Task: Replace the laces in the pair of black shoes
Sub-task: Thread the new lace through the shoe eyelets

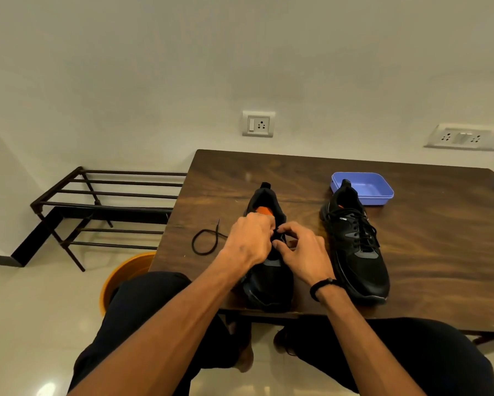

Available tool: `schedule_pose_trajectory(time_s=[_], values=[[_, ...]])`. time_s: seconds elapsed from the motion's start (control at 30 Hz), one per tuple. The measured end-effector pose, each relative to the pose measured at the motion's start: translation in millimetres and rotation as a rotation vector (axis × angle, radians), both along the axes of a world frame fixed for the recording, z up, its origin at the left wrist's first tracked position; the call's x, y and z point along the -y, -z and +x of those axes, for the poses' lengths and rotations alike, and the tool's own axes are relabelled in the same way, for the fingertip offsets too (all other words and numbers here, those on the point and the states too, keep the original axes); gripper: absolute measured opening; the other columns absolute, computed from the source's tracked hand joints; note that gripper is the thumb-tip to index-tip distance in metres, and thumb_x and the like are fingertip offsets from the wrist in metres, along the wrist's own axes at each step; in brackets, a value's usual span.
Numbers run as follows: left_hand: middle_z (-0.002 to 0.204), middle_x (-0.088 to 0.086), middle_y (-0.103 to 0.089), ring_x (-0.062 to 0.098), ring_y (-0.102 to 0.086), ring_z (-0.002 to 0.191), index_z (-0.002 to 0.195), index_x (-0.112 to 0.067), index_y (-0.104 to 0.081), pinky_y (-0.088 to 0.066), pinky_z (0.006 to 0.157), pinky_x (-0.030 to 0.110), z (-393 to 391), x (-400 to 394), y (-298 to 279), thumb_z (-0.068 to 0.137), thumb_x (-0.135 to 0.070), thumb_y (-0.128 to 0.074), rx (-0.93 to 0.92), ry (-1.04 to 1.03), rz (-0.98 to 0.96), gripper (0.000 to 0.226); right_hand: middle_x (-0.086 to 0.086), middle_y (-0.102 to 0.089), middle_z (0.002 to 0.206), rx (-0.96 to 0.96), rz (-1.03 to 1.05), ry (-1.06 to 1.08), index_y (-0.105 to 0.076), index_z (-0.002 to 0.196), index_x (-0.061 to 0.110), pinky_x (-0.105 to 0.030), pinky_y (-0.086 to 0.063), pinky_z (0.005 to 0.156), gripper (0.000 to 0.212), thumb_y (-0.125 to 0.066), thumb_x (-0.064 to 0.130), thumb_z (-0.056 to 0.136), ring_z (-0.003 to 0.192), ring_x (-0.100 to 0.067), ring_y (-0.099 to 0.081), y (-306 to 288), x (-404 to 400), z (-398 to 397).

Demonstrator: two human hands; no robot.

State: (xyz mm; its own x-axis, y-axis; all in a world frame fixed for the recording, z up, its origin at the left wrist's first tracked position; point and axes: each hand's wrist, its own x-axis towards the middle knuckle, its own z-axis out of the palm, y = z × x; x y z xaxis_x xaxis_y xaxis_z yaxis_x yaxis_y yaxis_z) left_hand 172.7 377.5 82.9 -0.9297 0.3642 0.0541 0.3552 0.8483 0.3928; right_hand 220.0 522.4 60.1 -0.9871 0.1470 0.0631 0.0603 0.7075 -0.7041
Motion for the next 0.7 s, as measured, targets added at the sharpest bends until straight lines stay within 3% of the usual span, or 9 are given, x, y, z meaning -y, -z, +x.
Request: schedule_pose_trajectory(time_s=[0.07, 0.17, 0.27, 0.4, 0.5, 0.7], values=[[0.1, 0.006, -0.062, 0.028, -0.064, 0.086, 0.101, -0.023, -0.058, -0.047, 0.069, 0.037, 0.9, -2.5, -2.3, 0.097, -0.022, -0.059, -0.047, 0.063, -0.096, 0.004, 0.011, -0.072, 0.118, 0.001, -0.069, 0.033, -0.069, 0.107, 0.036, -0.032, -0.057, 0.087, 0.022, -0.077, 0.025, 0.089, 0.1, -0.008, -0.07, 1.4, -1.4, -0.4], [0.11, 0.008, -0.065, 0.031, -0.067, 0.097, 0.119, -0.021, -0.065, -0.049, 0.073, 0.038, 2.4, -6.5, -5.4, 0.097, -0.02, -0.061, -0.073, 0.102, -0.192, 0.023, 0.011, -0.072, 0.121, -0.009, -0.119, 0.078, -0.068, 0.104, 0.038, -0.036, -0.059, 0.091, 0.024, -0.077, 0.023, 0.088, 0.098, -0.008, -0.071, 4.8, -2.1, -1.6], [0.116, 0.014, -0.066, 0.035, -0.066, 0.105, 0.121, -0.013, -0.064, -0.054, 0.081, 0.042, 4.8, -11.6, -10.7, 0.096, -0.016, -0.06, -0.103, 0.113, -0.273, 0.026, 0.011, -0.072, 0.122, -0.007, -0.144, 0.092, -0.068, 0.104, 0.04, -0.039, -0.058, 0.094, 0.027, -0.078, 0.022, 0.086, 0.101, -0.008, -0.07, 7.7, 0.1, -2.4], [0.115, 0.014, -0.067, 0.034, -0.064, 0.105, 0.116, -0.011, -0.065, -0.051, 0.076, 0.04, 4.5, -15.0, -16.3, 0.095, -0.018, -0.064, -0.145, 0.132, -0.354, 0.022, 0.011, -0.073, 0.121, -0.005, -0.138, 0.115, -0.062, 0.106, 0.039, -0.04, -0.058, 0.093, 0.032, -0.078, 0.02, 0.086, 0.098, -0.007, -0.071, 9.1, 2.3, -3.2], [0.109, 0.014, -0.068, 0.034, -0.065, 0.098, 0.109, -0.013, -0.07, -0.045, 0.068, 0.038, 1.1, -8.4, -12.9, 0.097, -0.026, -0.063, -0.153, 0.112, -0.315, 0.02, 0.011, -0.074, 0.113, 0.023, -0.243, 0.132, -0.053, 0.106, 0.035, -0.037, -0.059, 0.091, 0.042, -0.085, 0.024, 0.081, 0.093, -0.002, -0.071, 11.5, 1.6, -5.1], [0.095, 0.005, -0.074, 0.03, -0.07, 0.09, 0.096, -0.023, -0.078, -0.049, 0.069, 0.033, -2.0, -2.4, 2.2, 0.093, -0.031, -0.067, -0.092, -0.024, -0.073, 0.014, 0.015, -0.077, 0.09, 0.023, -0.27, 0.17, -0.079, 0.096, 0.027, -0.027, -0.062, 0.084, 0.023, -0.091, 0.028, 0.077, 0.088, 0.006, -0.072, 18.7, 1.2, -6.4]])
